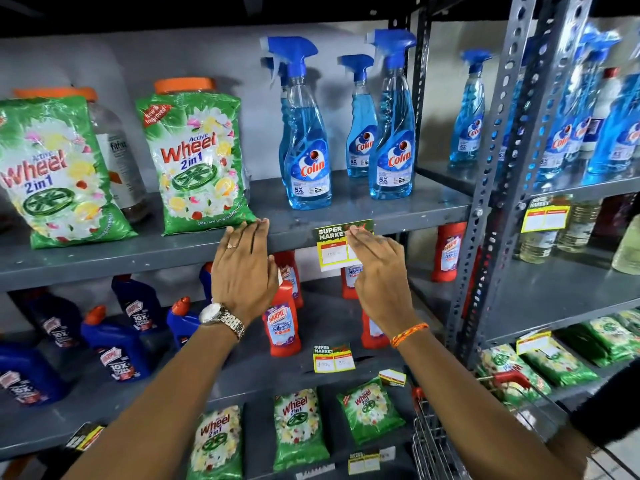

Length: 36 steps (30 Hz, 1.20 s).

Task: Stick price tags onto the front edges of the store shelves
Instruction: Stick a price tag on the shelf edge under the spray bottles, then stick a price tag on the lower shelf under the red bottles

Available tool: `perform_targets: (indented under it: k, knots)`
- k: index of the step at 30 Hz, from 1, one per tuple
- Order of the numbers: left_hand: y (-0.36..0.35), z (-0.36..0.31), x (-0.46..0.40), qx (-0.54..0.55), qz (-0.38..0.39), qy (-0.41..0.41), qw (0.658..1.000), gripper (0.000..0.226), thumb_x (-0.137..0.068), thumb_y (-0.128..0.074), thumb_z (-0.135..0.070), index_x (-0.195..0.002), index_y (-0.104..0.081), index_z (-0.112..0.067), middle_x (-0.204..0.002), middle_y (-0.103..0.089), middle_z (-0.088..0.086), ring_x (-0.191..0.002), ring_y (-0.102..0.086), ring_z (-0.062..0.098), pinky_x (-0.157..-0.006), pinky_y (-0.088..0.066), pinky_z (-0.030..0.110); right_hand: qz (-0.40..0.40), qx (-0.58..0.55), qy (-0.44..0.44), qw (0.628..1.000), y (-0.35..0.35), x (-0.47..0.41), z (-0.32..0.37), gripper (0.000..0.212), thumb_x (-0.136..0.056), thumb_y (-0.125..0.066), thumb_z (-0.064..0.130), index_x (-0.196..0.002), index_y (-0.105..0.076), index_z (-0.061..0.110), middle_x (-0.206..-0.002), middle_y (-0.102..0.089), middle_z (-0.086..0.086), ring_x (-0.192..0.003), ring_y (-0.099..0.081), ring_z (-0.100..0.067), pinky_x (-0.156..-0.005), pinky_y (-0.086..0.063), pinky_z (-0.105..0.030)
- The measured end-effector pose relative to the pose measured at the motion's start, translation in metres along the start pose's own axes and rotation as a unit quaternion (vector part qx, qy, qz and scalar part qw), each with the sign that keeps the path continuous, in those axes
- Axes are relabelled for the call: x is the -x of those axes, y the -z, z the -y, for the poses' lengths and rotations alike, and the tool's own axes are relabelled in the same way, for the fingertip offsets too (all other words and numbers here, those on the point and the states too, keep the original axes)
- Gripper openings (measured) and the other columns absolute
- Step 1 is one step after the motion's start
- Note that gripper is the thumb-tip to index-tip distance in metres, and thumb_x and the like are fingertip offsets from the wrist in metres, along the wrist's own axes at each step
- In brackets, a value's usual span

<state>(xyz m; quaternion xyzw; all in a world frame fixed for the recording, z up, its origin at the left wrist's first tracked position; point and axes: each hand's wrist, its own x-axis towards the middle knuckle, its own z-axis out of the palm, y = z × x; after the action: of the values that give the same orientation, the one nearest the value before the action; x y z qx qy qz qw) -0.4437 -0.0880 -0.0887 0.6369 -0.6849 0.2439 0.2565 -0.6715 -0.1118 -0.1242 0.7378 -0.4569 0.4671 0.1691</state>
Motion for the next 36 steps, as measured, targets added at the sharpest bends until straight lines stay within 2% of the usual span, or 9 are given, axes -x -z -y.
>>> perform_targets:
  k: [3, 8, 15, 18, 22, 26, 30, 33, 36]
  knots:
    - [0.002, 0.006, 0.0, -0.011, 0.003, -0.026, 1.0, 0.069, -0.08, -0.041, -0.027, -0.146, -0.045, -0.007, -0.143, -0.057, 0.016, -0.132, -0.052, 0.035, -0.12, -0.033, 0.048, 0.035, 0.046, 0.043, 0.997, -0.006, -0.001, 0.002, 0.067, -0.071, -0.06, -0.01, -0.137, -0.056, 0.002, -0.143, -0.056, -0.013, -0.136, -0.049, -0.028, -0.114, -0.029, -0.043]
    - [0.0, 0.018, 0.001, -0.04, 0.019, -0.058, 0.997, 0.078, -0.072, -0.043, -0.023, -0.149, -0.043, -0.008, -0.144, -0.056, 0.013, -0.132, -0.051, 0.034, -0.12, -0.033, 0.045, 0.072, 0.135, 0.073, 0.986, -0.012, -0.002, -0.001, 0.067, -0.073, -0.071, -0.002, -0.138, -0.054, 0.0, -0.144, -0.054, -0.017, -0.137, -0.048, -0.031, -0.115, -0.024, -0.043]
    - [-0.006, 0.015, 0.002, -0.032, -0.001, -0.061, 0.998, 0.08, -0.069, -0.05, -0.024, -0.147, -0.043, -0.007, -0.145, -0.054, 0.015, -0.131, -0.05, 0.037, -0.119, -0.032, 0.048, 0.141, 0.259, 0.088, 0.951, -0.009, -0.008, 0.012, 0.066, -0.083, -0.059, 0.02, -0.144, -0.044, -0.001, -0.151, -0.045, -0.019, -0.143, -0.04, -0.03, -0.124, -0.01, -0.043]
    - [-0.006, 0.018, 0.004, -0.032, -0.007, -0.071, 0.997, 0.08, -0.069, -0.052, -0.023, -0.147, -0.043, -0.006, -0.144, -0.055, 0.016, -0.13, -0.05, 0.037, -0.118, -0.033, 0.048, 0.108, 0.152, 0.061, 0.981, 0.003, -0.013, 0.007, 0.059, -0.078, -0.066, 0.005, -0.136, -0.057, 0.001, -0.143, -0.055, -0.017, -0.136, -0.049, -0.028, -0.12, -0.016, -0.033]
    - [-0.005, 0.018, 0.005, -0.042, -0.003, -0.08, 0.996, 0.082, -0.068, -0.054, -0.024, -0.148, -0.041, -0.005, -0.143, -0.054, 0.017, -0.129, -0.049, 0.038, -0.119, -0.033, 0.048, 0.069, 0.034, 0.02, 0.997, 0.021, -0.003, -0.001, 0.06, -0.068, -0.06, -0.01, -0.127, -0.063, -0.001, -0.135, -0.062, -0.017, -0.13, -0.056, -0.028, -0.117, -0.029, -0.034]
    - [-0.005, 0.015, 0.004, -0.025, -0.006, -0.07, 0.997, 0.083, -0.07, -0.055, -0.023, -0.15, -0.038, -0.006, -0.147, -0.051, 0.016, -0.136, -0.045, 0.036, -0.124, -0.026, 0.048, 0.046, -0.026, -0.014, 0.999, 0.029, 0.021, 0.001, 0.056, -0.078, -0.042, -0.005, -0.13, -0.062, 0.001, -0.137, -0.062, -0.012, -0.133, -0.053, -0.022, -0.116, -0.036, -0.04]
    - [-0.012, 0.009, 0.022, 0.045, -0.055, -0.041, 0.997, 0.086, -0.072, -0.064, -0.02, -0.153, -0.037, -0.006, -0.157, -0.043, 0.014, -0.148, -0.036, 0.034, -0.127, -0.018, 0.048, 0.03, -0.094, -0.069, 0.993, 0.021, 0.045, -0.005, 0.05, -0.083, -0.051, -0.006, -0.13, -0.063, 0.005, -0.134, -0.064, -0.008, -0.128, -0.057, -0.02, -0.111, -0.043, -0.042]
    - [-0.032, 0.003, 0.054, 0.118, -0.11, -0.036, 0.986, 0.084, -0.072, -0.066, -0.02, -0.151, -0.042, -0.005, -0.158, -0.043, 0.014, -0.147, -0.038, 0.036, -0.124, -0.024, 0.051, 0.02, -0.133, -0.142, 0.981, 0.013, 0.062, -0.01, 0.041, -0.085, -0.059, 0.0, -0.124, -0.068, 0.008, -0.12, -0.072, -0.008, -0.109, -0.067, -0.023, -0.098, -0.052, -0.037]
    - [-0.063, -0.006, 0.089, 0.146, -0.081, 0.01, 0.986, 0.074, -0.072, -0.067, -0.023, -0.142, -0.051, -0.005, -0.139, -0.056, 0.018, -0.127, -0.05, 0.038, -0.106, -0.038, 0.051, 0.071, -0.151, -0.222, 0.961, -0.002, 0.077, -0.02, 0.028, -0.085, -0.065, 0.007, -0.111, -0.074, 0.013, -0.105, -0.077, -0.005, -0.096, -0.071, -0.023, -0.085, -0.056, -0.034]
